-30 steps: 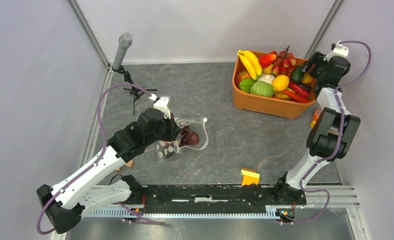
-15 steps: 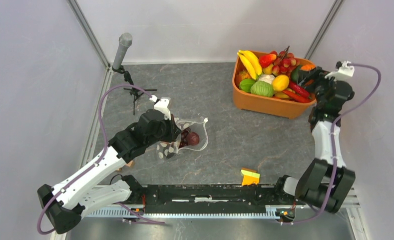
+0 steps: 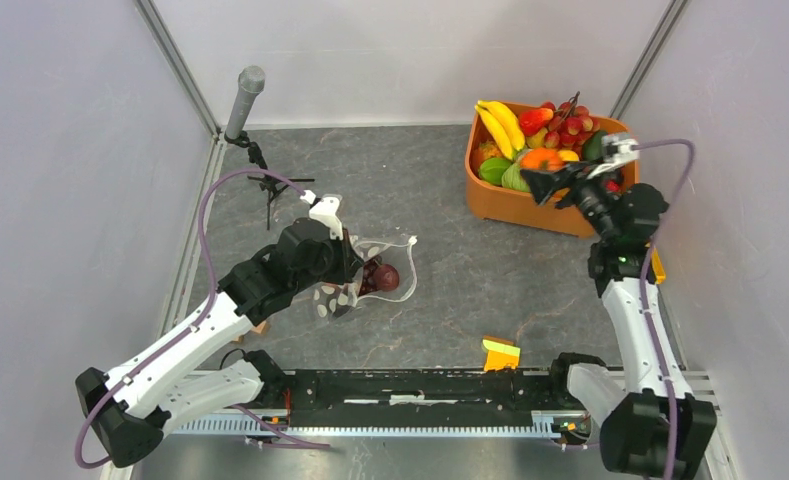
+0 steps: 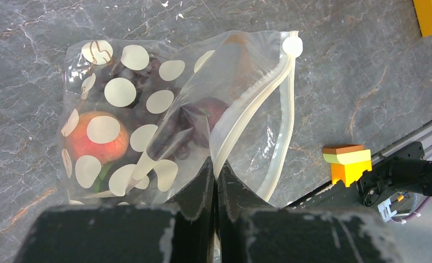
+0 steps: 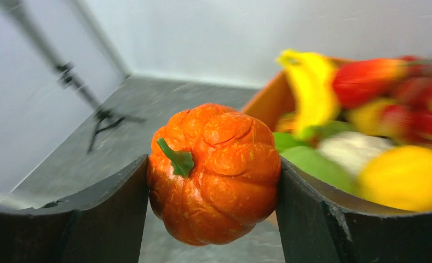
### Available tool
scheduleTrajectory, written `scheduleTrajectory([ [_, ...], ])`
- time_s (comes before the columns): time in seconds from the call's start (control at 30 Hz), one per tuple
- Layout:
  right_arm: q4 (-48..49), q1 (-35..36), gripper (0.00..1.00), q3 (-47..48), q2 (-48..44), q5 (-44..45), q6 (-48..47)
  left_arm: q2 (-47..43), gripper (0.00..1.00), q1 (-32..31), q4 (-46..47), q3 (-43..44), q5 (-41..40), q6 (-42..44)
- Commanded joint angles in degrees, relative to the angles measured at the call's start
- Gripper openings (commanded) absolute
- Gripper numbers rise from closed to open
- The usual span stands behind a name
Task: Place the food in the zip-top bag and seal the zipper
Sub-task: Place the fake vegetable in the zipper food storage bag.
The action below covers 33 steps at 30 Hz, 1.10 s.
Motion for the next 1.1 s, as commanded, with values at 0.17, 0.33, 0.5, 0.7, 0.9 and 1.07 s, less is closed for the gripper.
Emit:
scheduleTrajectory([
  [0.17, -4.63, 19.52, 0.47, -0.99, -2.15, -4.42, -7.33, 0.13, 0.07, 0.39, 2.43, -0.66, 1.56, -1.4],
  [0.33, -7.17, 31.32, 0.47, -1.52, -0.82, -5.33, -11.67, 0.51, 0.07, 0.35, 2.39, -0.58, 1.77, -1.48],
  [0.5, -13.62, 43.85, 0.47, -1.51, 2.84, -1.24, -17.7, 1.29, 0.07, 0.35, 2.21, 0.29, 2.06, -1.3],
  [0.7, -7.33, 56.53, 0.48, -3.98, 8.64, 8.03, -15.05, 1.79, 0.07, 0.35, 2.34, 0.66, 2.5, -1.47],
  [0.9, -2.04, 64.68, 0.49, -1.85, 16.78, 17.76, -13.18, 1.39, 0.07, 0.36, 2.28, 0.21, 3.35, -1.61],
  [1.07, 0.98, 68.01, 0.49, -1.18, 21.15, 25.75, -12.82, 1.27, 0.07, 0.35, 0.93, 0.37, 3.71, -0.86],
])
